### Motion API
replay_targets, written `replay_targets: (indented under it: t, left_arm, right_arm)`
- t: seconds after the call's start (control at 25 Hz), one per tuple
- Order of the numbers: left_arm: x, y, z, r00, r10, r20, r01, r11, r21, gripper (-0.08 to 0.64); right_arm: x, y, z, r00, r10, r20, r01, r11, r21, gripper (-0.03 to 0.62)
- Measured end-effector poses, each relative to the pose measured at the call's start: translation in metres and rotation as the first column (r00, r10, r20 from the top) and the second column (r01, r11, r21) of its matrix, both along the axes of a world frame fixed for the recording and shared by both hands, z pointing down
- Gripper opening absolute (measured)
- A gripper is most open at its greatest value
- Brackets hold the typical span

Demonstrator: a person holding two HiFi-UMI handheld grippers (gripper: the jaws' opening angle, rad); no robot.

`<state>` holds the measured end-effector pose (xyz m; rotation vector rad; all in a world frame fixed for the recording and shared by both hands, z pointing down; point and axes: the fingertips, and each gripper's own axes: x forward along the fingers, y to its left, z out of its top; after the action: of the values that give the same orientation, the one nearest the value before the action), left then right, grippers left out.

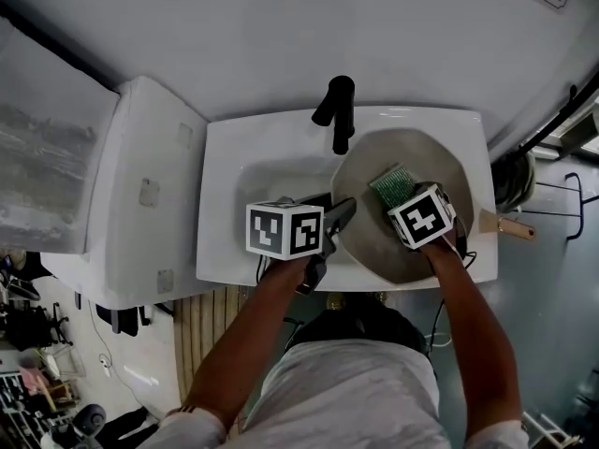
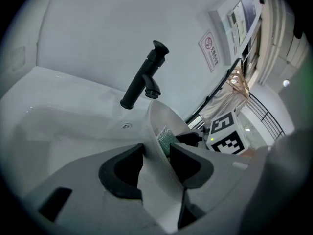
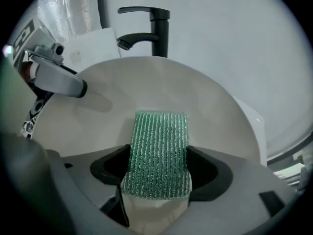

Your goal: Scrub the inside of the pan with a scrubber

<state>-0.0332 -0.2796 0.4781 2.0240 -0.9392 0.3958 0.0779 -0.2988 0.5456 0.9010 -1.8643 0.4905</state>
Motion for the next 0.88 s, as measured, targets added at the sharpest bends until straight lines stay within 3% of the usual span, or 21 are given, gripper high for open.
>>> replay_targets:
  t: [0.2, 0.56, 0.72, 0.88]
  left_arm:
    - [0.001, 0.0, -0.001, 1.0, 0.007, -0.004, -0.007, 1.0, 0.005, 0.178]
    - [0.0, -0.001, -0.001, 1.0, 0.002, -0.014, -0.002, 1.0, 0.004, 0.179]
    - [0.0, -0.001, -0.001, 1.0, 0.001, -0.014, -0.001, 1.0, 0.005, 0.179]
    - [0.0, -0.001, -0.001, 1.0, 0.002, -0.014, -0.002, 1.0, 0.004, 0.179]
  right_arm:
    - [0.036, -0.004, 0.0, 0.996, 0.081, -0.032, -0.082, 0.997, -0.005, 0.354]
    - [0.06, -0.001, -0.017, 0.992, 0.116, -0.038, -0.116, 0.993, 0.015, 0.354]
    - [0.042, 0.015, -0.042, 0.998, 0.059, 0.03, -0.059, 0.998, 0.012, 0.354]
    - [0.005, 0.046, -0.054, 0.99, -0.012, 0.142, 0.021, 0.998, -0.063, 0.354]
